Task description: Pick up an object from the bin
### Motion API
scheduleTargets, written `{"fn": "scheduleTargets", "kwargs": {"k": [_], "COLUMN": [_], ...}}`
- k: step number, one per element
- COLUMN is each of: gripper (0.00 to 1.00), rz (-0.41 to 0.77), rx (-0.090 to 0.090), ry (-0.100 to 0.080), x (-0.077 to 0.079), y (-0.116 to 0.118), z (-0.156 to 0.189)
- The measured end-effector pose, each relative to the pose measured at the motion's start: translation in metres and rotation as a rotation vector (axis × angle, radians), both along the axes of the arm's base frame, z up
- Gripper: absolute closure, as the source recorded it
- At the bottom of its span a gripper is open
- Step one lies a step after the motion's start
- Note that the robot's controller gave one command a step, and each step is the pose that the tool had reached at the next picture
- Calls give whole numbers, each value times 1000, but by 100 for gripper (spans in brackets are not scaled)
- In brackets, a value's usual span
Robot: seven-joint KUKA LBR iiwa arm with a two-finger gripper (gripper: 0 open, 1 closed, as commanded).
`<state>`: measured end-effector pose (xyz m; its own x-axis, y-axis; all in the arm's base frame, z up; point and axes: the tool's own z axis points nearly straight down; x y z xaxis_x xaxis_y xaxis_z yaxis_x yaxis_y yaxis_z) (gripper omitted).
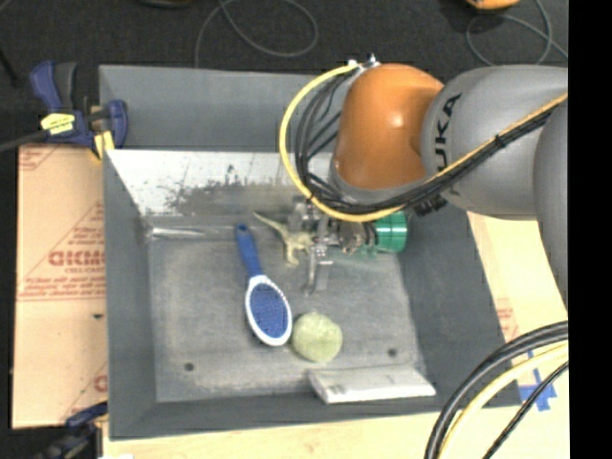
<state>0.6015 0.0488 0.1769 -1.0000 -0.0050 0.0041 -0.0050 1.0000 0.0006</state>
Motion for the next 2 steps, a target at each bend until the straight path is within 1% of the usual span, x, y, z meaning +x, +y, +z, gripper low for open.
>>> {"fn": "scheduleTargets", "kwargs": {"k": [1,2], "gripper": [0,0], "rz": [-1,-47], "rx": [1,1], "ry": [-8,-10], "x": [2,-39], "y": [0,-22], "z": [5,-70]}}
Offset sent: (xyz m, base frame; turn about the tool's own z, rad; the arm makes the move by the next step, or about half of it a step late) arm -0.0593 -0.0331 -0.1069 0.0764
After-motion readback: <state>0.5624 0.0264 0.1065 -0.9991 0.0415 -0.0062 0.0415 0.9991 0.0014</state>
